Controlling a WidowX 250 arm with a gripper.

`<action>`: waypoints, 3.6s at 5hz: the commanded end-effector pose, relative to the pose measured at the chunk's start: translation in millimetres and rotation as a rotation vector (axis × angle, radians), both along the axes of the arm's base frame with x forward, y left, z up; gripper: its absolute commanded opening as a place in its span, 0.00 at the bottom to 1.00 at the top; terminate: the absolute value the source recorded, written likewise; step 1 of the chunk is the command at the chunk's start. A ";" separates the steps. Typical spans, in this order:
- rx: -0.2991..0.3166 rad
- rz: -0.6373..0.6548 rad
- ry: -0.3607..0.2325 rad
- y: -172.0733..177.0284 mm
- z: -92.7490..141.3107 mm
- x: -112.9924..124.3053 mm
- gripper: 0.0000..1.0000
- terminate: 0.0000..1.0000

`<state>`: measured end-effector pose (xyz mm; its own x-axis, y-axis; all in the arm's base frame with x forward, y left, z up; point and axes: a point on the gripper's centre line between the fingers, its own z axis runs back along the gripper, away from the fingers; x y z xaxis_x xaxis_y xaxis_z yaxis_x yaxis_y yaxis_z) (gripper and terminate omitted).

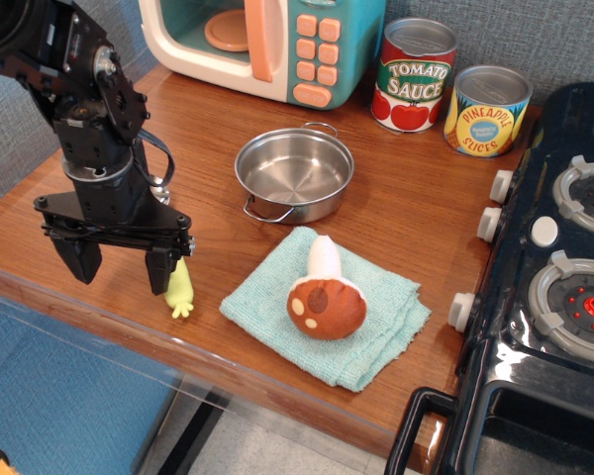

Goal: Place the spoon in front of the microwave

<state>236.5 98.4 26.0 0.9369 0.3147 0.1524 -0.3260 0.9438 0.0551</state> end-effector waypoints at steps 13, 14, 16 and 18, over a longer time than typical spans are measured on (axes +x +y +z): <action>0.053 -0.243 -0.126 84.1 49.8 108.5 0.00 0.00; 0.036 -0.274 -0.079 104.3 26.9 129.4 0.00 0.00; 0.024 -0.370 -0.007 108.7 -3.7 145.8 0.00 0.00; 0.043 -0.324 -0.044 109.1 40.6 141.3 1.00 0.00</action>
